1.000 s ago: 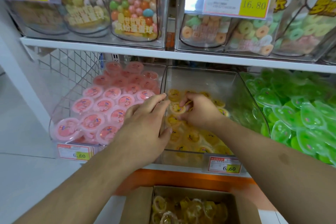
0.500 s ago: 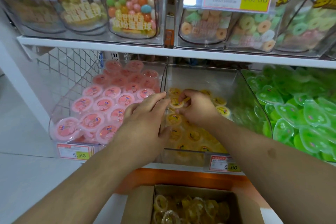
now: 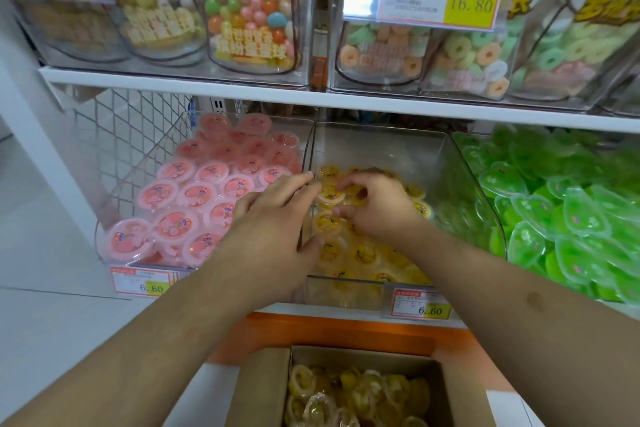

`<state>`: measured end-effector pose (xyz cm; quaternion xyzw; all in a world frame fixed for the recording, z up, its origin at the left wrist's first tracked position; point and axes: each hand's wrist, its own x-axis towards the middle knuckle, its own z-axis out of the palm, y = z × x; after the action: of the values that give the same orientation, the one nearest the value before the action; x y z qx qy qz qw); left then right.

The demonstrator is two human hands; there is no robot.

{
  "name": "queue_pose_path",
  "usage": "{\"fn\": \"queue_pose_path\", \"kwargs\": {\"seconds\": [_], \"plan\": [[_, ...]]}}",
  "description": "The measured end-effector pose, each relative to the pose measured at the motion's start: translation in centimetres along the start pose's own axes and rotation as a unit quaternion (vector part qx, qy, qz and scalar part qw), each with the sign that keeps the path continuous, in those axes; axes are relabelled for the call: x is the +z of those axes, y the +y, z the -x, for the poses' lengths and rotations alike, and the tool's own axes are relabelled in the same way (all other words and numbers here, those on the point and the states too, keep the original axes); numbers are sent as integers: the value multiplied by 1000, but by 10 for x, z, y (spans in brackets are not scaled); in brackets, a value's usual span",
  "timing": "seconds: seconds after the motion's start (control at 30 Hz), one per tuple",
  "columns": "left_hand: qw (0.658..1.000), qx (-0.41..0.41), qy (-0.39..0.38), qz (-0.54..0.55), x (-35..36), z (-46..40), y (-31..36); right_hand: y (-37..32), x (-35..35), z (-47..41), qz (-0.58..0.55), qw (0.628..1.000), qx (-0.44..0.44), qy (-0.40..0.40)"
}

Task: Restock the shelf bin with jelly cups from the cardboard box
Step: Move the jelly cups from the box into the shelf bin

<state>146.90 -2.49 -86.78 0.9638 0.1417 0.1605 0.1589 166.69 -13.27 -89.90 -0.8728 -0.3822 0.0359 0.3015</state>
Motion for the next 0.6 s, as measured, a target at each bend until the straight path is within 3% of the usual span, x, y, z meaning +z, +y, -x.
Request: {"fn": "queue_pose_path", "kwargs": {"seconds": [0.23,0.37,0.5,0.6], "plan": [[999,22,13,34,-10,25,11,-20,-36,57,-52,997,-36,44],[996,23,23,85,-12,58,18,-39,-45,115,-113,987,-103,43],[989,19,-11,143,3,93,22,-39,-25,170,-145,977,-158,-9],[988,-16,-68,140,32,116,15,-14,4,194,-96,983,-120,-99]]}}
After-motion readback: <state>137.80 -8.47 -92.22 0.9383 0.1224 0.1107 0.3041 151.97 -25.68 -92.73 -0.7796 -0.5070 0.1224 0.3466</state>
